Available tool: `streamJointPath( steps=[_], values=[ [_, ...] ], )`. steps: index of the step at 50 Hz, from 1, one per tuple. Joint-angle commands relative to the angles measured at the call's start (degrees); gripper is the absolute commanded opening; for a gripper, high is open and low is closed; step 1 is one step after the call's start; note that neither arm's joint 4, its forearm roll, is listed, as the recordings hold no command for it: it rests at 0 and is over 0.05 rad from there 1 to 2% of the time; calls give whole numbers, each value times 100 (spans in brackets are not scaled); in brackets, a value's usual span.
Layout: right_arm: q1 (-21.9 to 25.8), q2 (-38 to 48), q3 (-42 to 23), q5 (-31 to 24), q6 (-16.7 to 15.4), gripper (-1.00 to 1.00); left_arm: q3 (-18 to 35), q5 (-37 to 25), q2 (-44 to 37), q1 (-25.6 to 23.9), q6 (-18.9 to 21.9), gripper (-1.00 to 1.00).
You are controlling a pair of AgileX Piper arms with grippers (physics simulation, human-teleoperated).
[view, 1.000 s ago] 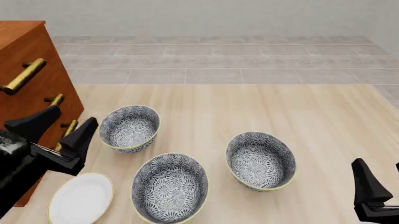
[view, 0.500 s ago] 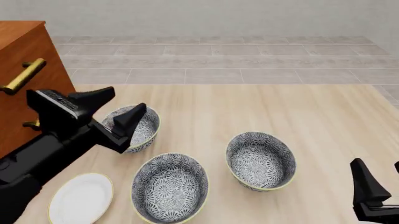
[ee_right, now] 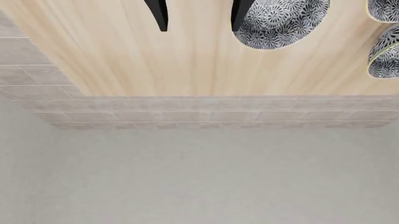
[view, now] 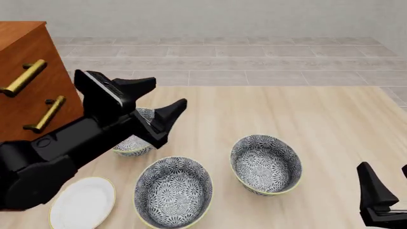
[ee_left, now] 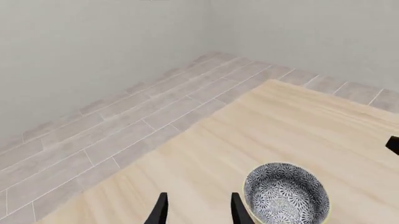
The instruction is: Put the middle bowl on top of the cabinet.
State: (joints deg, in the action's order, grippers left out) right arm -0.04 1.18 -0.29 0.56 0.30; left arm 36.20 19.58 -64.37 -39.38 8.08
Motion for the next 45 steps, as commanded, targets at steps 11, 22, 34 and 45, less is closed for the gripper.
streamJointPath(
  steps=[11, 22, 34, 45],
  values=[
    [-21, -24, -10, -11, 42, 100, 472, 11, -717, -861, 172, 100],
    [-45, -51, 15, -12, 85, 100, 591, -51, -894, -1025, 114, 100],
    [-63, -55, 18, -10, 102, 100, 762, -180, -1036, -1172, 136, 100],
    [-55, -38, -1, -24, 114, 100, 1353, -750, -1443, -1406, 46, 100]
  ],
)
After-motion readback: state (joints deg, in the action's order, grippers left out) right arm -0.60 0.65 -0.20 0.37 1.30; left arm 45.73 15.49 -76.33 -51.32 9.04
